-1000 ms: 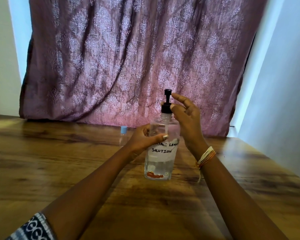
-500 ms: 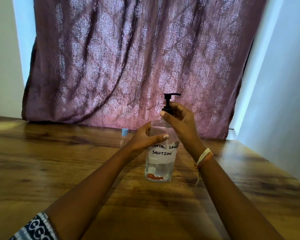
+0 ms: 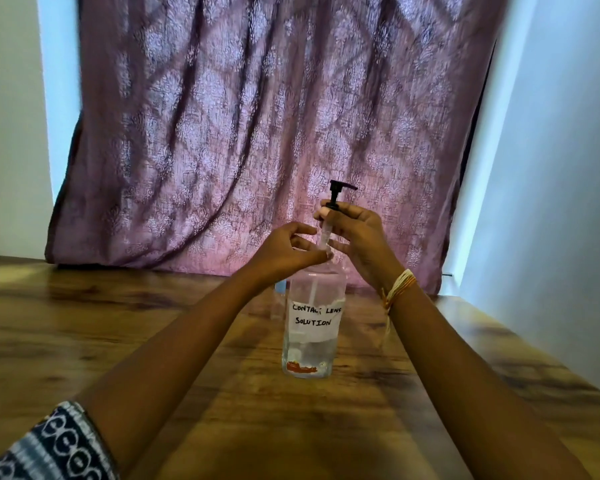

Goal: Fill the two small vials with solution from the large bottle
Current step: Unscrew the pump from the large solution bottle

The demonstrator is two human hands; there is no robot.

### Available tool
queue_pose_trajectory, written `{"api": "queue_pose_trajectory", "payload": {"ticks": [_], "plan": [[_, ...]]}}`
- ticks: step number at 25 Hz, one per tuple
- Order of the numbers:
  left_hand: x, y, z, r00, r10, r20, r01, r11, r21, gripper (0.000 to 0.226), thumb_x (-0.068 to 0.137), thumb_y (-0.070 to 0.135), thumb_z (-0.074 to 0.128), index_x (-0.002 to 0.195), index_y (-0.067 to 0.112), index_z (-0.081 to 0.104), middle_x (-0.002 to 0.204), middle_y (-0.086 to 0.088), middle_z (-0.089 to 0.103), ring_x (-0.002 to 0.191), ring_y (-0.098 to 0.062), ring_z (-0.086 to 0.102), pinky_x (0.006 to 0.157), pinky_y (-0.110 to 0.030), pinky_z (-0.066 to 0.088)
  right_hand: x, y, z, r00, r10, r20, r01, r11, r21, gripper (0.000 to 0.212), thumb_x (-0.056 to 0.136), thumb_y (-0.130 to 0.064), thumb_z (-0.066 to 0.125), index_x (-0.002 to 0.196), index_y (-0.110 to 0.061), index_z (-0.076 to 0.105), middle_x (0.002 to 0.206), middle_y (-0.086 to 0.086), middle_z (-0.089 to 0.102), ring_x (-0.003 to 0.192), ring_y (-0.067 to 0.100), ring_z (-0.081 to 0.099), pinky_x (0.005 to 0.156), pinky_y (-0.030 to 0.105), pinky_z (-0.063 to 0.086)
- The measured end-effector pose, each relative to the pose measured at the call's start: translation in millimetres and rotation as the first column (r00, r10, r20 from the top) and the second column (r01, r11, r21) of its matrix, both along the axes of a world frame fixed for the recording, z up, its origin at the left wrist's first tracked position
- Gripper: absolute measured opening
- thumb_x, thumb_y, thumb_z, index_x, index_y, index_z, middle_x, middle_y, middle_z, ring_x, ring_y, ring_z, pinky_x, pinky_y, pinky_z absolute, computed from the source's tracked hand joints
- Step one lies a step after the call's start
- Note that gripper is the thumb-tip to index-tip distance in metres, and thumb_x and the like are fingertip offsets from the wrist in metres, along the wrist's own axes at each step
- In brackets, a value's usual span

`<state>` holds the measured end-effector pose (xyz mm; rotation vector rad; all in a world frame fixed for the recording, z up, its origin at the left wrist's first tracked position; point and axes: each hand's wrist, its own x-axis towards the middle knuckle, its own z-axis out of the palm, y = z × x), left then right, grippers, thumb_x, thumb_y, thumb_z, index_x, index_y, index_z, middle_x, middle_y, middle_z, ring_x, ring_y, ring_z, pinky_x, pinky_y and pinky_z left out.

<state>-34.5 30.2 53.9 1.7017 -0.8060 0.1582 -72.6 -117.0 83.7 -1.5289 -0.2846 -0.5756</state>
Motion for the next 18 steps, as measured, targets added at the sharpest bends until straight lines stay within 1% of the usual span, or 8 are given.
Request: {"api": "queue_pose_trajectory", "payload": {"ticks": [2,3,7,10,12,14,17,18], "plan": [[-4.5,0.8,13.7,1.000,-0.006,0.021,0.006,1.000,0.026,0.054,0.074,0.024,0.081,0.121,0.015,0.055,0.084,0.002,0.068,0.080,-0.010,0.066,0.070,-0.023,0.054,-3.8,-2.1,17.4,1.000,0.016,0.003,-0.016,1.000,0.014,0.016,0.086,-0.014,0.069,0.101,-0.016,0.071,0.093,0.001,0.074,0.092,0.015,0.067,0.083,0.039,0.049],[-5.9,0.9,18.1,1.000,-0.006,0.026,0.005,0.999,0.045,0.056,0.074,0.022,0.082,0.122,0.014,0.054,0.083,0.001,0.067,0.078,-0.010,0.065,0.067,-0.020,0.052,-5.8,-3.4,26.5,1.000,0.012,0.011,-0.013,1.000,0.017,0.014,0.086,-0.015,0.069,0.100,-0.017,0.071,0.092,0.000,0.074,0.090,0.015,0.067,0.080,0.037,0.048],[-12.5,2.8,26.9,0.999,0.004,0.049,-0.010,0.993,0.122,0.060,0.076,0.018,0.080,0.127,0.011,0.049,0.087,-0.006,0.066,0.077,-0.012,0.063,0.066,-0.021,0.049,-16.6,-9.2,62.7,0.995,-0.086,0.058,0.083,0.996,0.040,0.008,0.084,-0.018,0.073,0.092,-0.016,0.072,0.090,0.002,0.074,0.089,0.017,0.066,0.073,0.033,0.042],[-14.3,5.1,32.4,0.998,0.012,0.054,-0.020,0.990,0.142,0.060,0.079,0.015,0.077,0.130,0.008,0.047,0.100,-0.019,0.071,0.083,-0.017,0.064,0.067,-0.020,0.049,-26.1,-16.9,88.7,0.990,-0.113,0.086,0.102,0.988,0.118,0.003,0.085,-0.016,0.072,0.088,-0.016,0.072,0.089,0.003,0.072,0.088,0.019,0.064,0.070,0.031,0.039],[-15.4,7.1,35.3,0.998,0.007,0.055,-0.016,0.987,0.157,0.060,0.079,0.014,0.076,0.130,0.009,0.046,0.105,-0.023,0.070,0.086,-0.021,0.065,0.069,-0.020,0.049,-33.5,-22.8,104.5,0.986,-0.123,0.109,0.102,0.979,0.178,0.003,0.086,-0.014,0.070,0.089,-0.013,0.071,0.088,0.004,0.071,0.081,0.016,0.064,0.068,0.031,0.039],[-14.4,7.8,36.7,0.998,0.009,0.054,-0.018,0.985,0.173,0.060,0.079,0.014,0.076,0.130,0.010,0.046,0.105,-0.022,0.070,0.083,-0.019,0.064,0.066,-0.021,0.049,-38.2,-29.0,117.0,0.981,-0.157,0.117,0.128,0.967,0.222,0.004,0.086,-0.013,0.070,0.089,-0.011,0.070,0.086,0.003,0.070,0.074,0.012,0.062,0.067,0.030,0.038],[-13.0,8.0,38.8,0.999,-0.004,0.052,-0.005,0.985,0.170,0.062,0.078,0.018,0.077,0.131,0.012,0.045,0.100,-0.018,0.071,0.079,-0.014,0.064,0.062,-0.022,0.047,-43.8,-38.7,126.9,0.974,-0.198,0.108,0.157,0.939,0.305,0.010,0.086,-0.013,0.070,0.093,-0.007,0.067,0.082,0.005,0.065,0.070,0.014,0.056,0.060,0.027,0.039],[-13.6,8.4,38.8,0.998,-0.018,0.053,0.008,0.984,0.176,0.065,0.077,0.021,0.078,0.131,0.013,0.045,0.099,-0.015,0.071,0.080,-0.014,0.065,0.062,-0.022,0.047,-45.4,-42.6,127.5,0.975,-0.204,0.093,0.161,0.925,0.344,0.008,0.087,-0.013,0.069,0.090,-0.006,0.066,0.080,0.005,0.063,0.067,0.015,0.053,0.057,0.026,0.038]]}}
